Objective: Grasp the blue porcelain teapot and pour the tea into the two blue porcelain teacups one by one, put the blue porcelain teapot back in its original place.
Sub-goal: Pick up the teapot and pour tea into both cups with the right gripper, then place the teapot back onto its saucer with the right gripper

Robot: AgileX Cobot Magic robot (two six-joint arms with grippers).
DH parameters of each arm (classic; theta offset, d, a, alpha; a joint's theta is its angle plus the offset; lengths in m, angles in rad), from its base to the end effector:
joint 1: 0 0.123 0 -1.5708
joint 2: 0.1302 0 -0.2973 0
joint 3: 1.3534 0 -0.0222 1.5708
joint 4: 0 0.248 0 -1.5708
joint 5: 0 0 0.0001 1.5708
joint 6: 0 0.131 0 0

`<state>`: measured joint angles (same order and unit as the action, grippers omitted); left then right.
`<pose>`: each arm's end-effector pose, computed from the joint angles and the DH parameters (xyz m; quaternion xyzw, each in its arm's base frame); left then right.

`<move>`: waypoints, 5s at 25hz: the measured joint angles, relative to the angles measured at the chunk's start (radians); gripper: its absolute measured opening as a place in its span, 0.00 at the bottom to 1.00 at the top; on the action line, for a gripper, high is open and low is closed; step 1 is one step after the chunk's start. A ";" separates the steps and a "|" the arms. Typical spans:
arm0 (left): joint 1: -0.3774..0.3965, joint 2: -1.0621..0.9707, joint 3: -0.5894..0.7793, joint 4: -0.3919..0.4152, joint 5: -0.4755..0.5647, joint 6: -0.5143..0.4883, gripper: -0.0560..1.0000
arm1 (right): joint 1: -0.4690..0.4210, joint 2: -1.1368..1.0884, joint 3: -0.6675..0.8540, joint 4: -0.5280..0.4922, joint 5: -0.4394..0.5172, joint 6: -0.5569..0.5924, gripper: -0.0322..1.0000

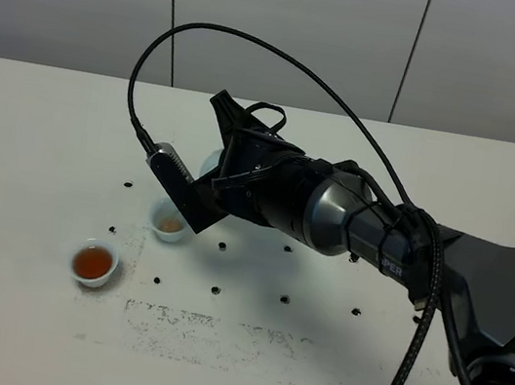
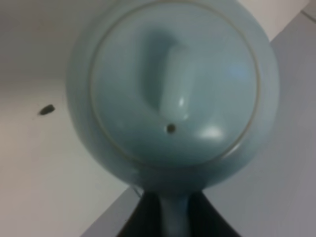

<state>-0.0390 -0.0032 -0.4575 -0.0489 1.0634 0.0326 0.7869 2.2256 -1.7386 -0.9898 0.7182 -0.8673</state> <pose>0.0189 -0.0063 0.2442 0.0314 0.8632 -0.0261 0.5033 0.4179 0.3170 0.1752 -0.8196 0.3757 -0.3925 0.1819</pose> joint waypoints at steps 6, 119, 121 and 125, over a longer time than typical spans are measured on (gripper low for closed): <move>0.000 0.000 0.000 0.000 0.000 0.000 0.48 | 0.004 0.000 0.000 -0.044 -0.001 0.000 0.07; 0.000 0.000 0.000 0.000 0.000 0.001 0.48 | -0.147 -0.147 0.339 1.062 -0.237 0.741 0.07; 0.000 0.000 0.000 0.000 0.000 0.001 0.48 | -0.149 -0.148 0.339 1.060 -0.234 0.741 0.07; 0.000 0.000 0.000 0.000 0.000 0.001 0.48 | -0.152 -0.180 0.340 1.043 -0.215 0.741 0.07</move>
<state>-0.0390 -0.0032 -0.4575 -0.0489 1.0634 0.0333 0.6345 2.0457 -1.3983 0.0536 0.5032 -0.1262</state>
